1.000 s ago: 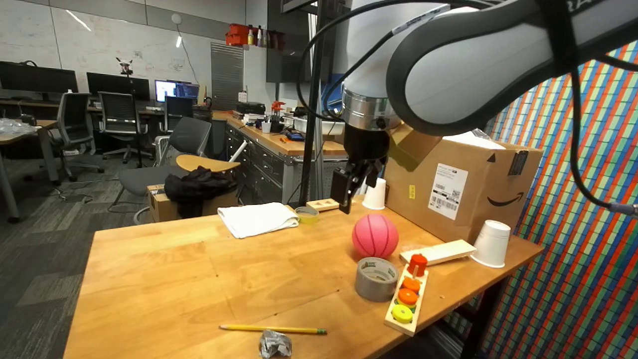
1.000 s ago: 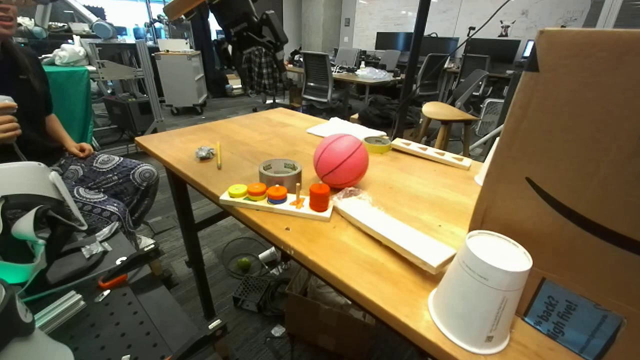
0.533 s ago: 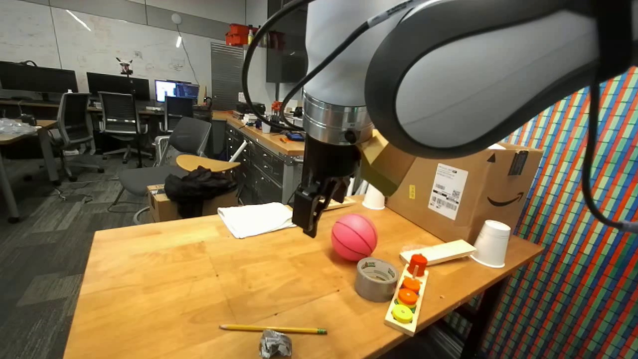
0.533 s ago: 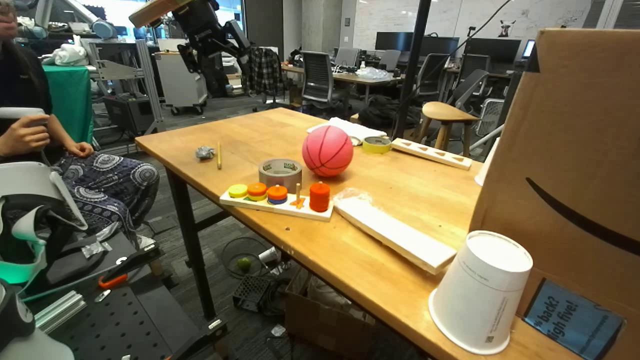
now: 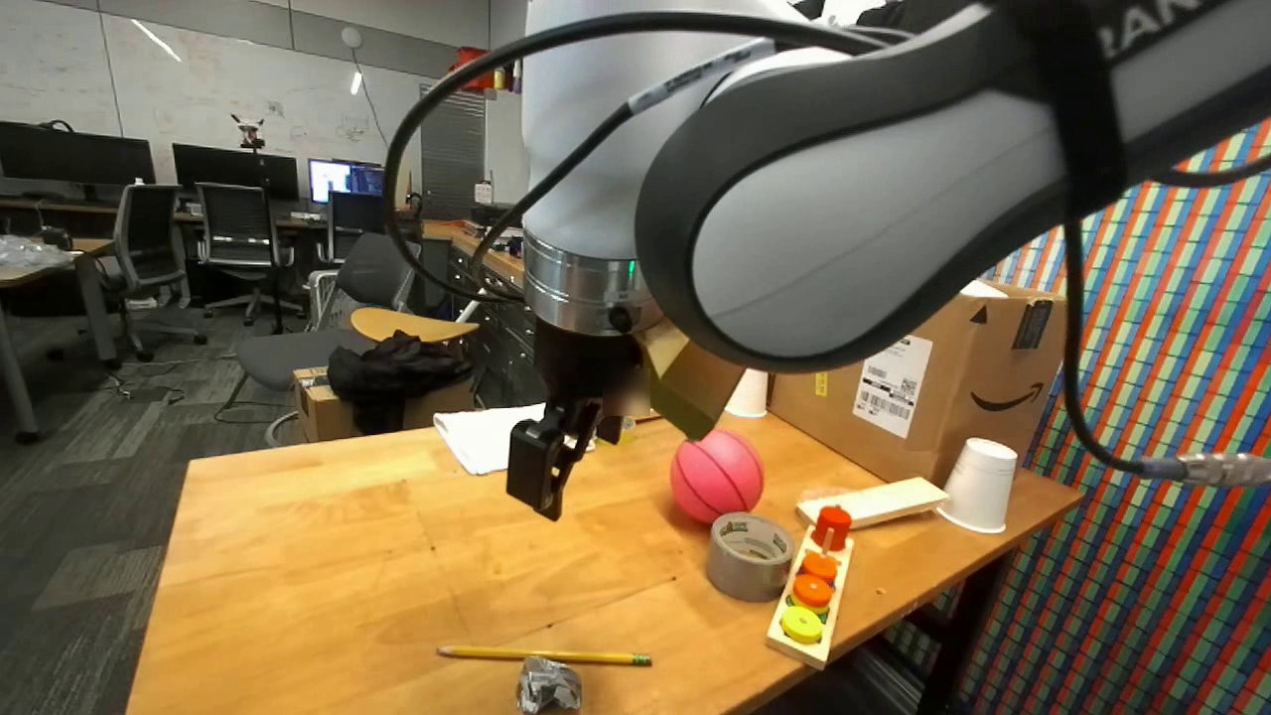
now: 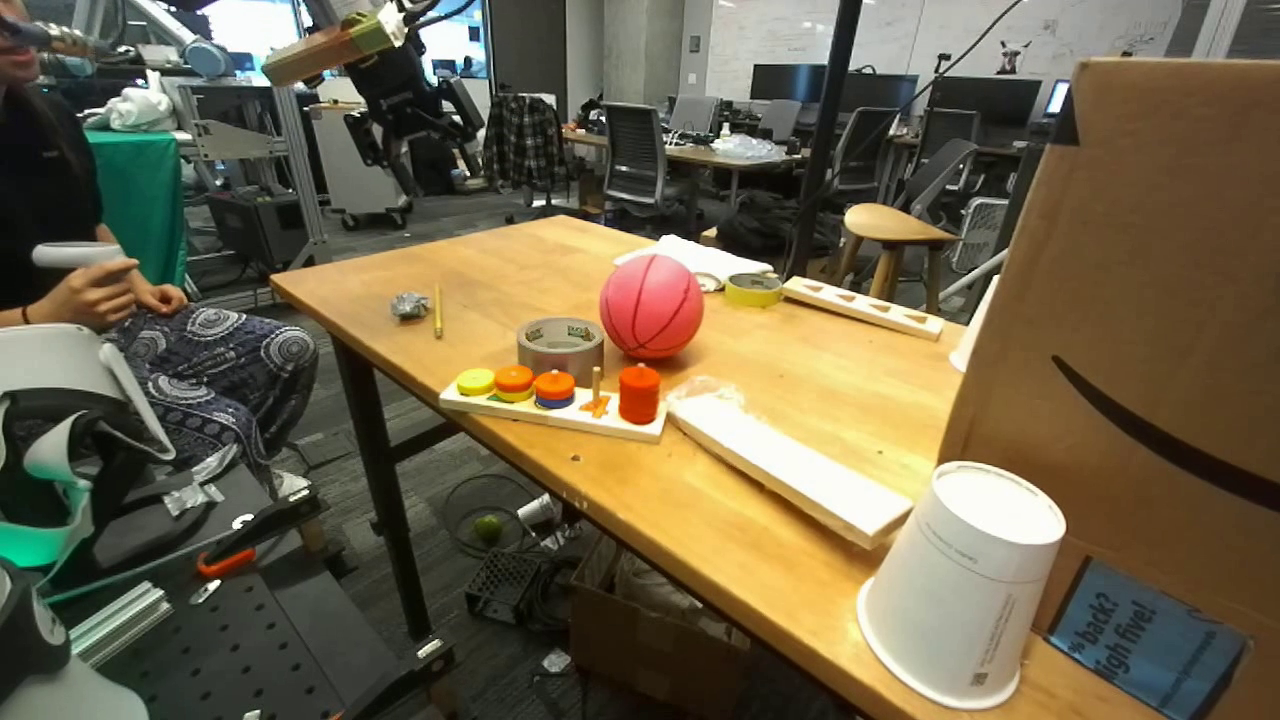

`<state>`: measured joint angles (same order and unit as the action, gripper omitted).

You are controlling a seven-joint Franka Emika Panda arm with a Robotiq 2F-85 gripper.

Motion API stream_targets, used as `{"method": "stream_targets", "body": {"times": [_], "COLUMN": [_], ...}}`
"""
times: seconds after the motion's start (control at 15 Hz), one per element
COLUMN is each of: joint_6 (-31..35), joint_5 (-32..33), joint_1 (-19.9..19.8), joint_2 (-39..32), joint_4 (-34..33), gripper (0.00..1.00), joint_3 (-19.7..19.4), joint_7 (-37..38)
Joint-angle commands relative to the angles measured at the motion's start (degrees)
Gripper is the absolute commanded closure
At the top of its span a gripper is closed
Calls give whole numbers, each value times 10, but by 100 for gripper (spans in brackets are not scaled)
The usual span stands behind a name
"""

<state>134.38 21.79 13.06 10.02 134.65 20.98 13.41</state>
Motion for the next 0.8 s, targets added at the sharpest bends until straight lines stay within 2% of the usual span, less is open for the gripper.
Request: {"method": "stream_targets", "body": {"times": [0.0,0.47,0.73], "joint_6": [15,-19,-89], "joint_5": [-1,-6,9], "joint_1": [5,-14,-34], "joint_2": [-46,-84,-95], "joint_4": [-38,-61,-78], "gripper": [0,0,0], "joint_3": [-11,-71,-106], "joint_7": [-40,-257,-393]}}
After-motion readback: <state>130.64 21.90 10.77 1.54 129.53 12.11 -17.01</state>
